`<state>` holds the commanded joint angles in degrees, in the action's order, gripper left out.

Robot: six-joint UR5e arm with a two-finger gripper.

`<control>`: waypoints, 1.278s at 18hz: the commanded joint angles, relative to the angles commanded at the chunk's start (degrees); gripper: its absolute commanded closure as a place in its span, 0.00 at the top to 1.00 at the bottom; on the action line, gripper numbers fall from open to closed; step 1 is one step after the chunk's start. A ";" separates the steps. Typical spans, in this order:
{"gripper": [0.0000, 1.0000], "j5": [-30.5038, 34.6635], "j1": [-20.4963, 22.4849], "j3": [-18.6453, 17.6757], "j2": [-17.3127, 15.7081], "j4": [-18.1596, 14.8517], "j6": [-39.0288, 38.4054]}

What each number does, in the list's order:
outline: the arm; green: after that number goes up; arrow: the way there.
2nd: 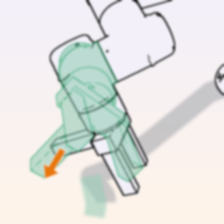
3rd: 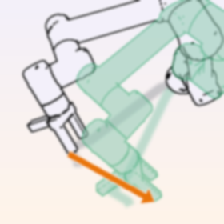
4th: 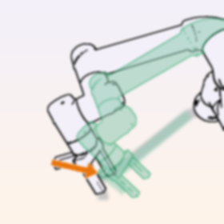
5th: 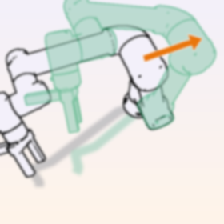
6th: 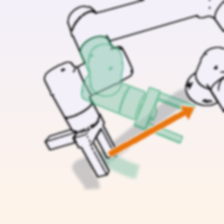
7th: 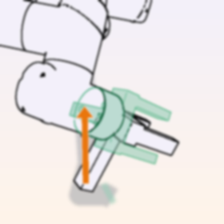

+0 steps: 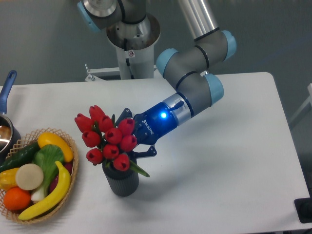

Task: Insert the flowers into the vase
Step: 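Push the tulips down into the vase and settle them upright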

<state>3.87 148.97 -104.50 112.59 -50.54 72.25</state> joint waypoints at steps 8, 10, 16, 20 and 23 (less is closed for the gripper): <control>0.38 0.44 0.09 0.09 1.06 0.17 0.00; 0.38 2.01 0.00 0.09 1.23 0.09 0.00; 0.38 2.72 0.00 0.09 1.41 0.09 0.00; 0.50 2.81 0.00 0.09 1.76 0.18 0.09; 0.52 2.81 0.00 0.09 1.76 0.18 0.09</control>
<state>6.68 148.97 -104.41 114.35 -50.36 72.33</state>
